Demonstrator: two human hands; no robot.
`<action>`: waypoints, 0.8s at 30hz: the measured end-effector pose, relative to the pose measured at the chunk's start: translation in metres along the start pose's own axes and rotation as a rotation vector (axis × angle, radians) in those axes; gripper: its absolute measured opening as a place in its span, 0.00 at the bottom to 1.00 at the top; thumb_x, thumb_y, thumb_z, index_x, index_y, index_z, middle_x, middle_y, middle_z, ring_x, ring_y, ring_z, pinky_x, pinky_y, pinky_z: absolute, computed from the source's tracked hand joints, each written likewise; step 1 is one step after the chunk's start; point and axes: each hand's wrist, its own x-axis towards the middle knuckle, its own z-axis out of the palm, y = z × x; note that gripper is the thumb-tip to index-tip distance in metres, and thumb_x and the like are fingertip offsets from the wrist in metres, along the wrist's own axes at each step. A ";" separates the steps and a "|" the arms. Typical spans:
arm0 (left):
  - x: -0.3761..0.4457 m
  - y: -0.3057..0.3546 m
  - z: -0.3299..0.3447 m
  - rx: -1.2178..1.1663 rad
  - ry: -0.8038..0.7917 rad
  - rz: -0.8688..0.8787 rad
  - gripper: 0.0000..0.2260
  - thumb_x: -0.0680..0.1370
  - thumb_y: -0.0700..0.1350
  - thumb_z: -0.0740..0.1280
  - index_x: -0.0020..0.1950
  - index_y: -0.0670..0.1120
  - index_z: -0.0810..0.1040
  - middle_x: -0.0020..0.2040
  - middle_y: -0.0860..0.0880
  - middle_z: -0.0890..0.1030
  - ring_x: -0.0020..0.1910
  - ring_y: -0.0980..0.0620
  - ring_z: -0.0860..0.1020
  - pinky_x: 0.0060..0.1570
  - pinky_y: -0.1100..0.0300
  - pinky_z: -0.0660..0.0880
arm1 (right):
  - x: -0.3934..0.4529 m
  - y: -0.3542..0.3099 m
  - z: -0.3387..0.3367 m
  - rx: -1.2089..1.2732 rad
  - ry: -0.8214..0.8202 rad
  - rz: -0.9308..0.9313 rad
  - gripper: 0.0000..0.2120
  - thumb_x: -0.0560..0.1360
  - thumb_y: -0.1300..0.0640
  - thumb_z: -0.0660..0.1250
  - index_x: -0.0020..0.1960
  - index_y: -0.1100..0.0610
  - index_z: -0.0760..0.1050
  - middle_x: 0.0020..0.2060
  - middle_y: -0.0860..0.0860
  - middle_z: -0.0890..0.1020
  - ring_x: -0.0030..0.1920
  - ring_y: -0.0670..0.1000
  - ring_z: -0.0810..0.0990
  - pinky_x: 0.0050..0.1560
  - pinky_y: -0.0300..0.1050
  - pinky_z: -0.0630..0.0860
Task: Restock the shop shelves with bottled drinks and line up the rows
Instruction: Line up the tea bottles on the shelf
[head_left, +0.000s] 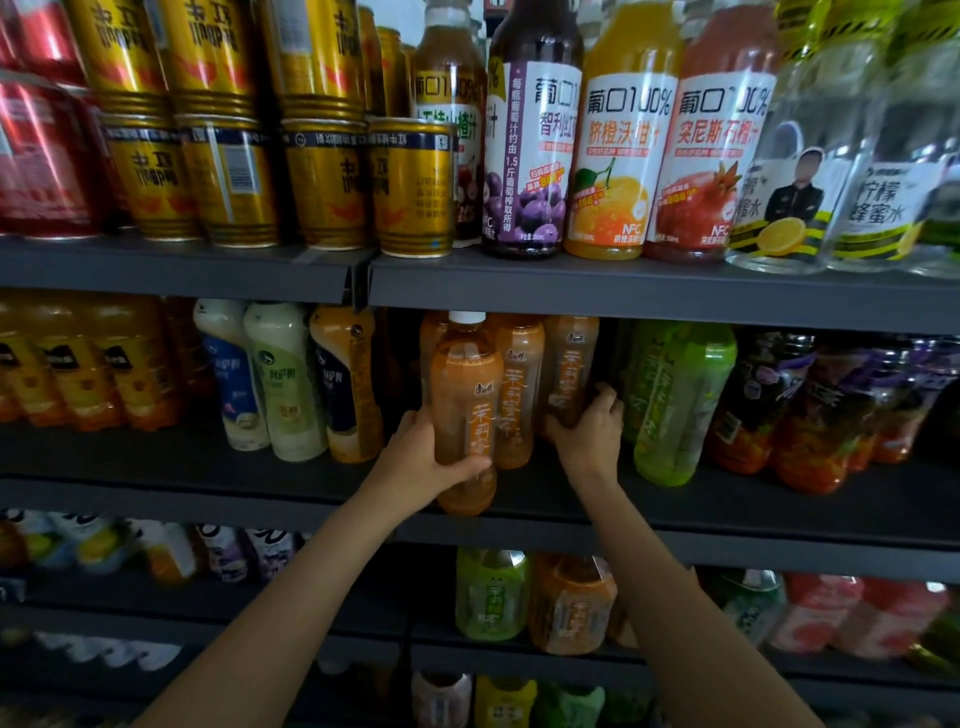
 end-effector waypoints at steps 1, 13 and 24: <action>0.000 0.002 0.000 -0.002 -0.011 -0.007 0.35 0.66 0.62 0.71 0.68 0.52 0.65 0.63 0.50 0.72 0.63 0.51 0.71 0.63 0.49 0.71 | -0.005 0.001 -0.006 0.024 0.015 -0.056 0.32 0.70 0.61 0.72 0.68 0.64 0.60 0.64 0.61 0.68 0.64 0.59 0.69 0.61 0.47 0.69; 0.019 0.059 0.061 0.129 0.142 0.050 0.27 0.70 0.57 0.71 0.64 0.45 0.69 0.60 0.48 0.76 0.60 0.49 0.75 0.55 0.59 0.72 | -0.035 0.018 -0.058 0.204 -0.635 -0.124 0.32 0.69 0.63 0.72 0.68 0.55 0.61 0.55 0.47 0.75 0.57 0.47 0.76 0.55 0.37 0.75; 0.004 0.033 0.050 -0.064 0.408 0.109 0.21 0.73 0.48 0.69 0.63 0.43 0.70 0.60 0.48 0.74 0.56 0.54 0.75 0.53 0.59 0.75 | -0.034 0.010 -0.038 0.074 -0.170 -0.076 0.25 0.68 0.56 0.74 0.60 0.62 0.68 0.54 0.55 0.79 0.54 0.53 0.78 0.46 0.37 0.71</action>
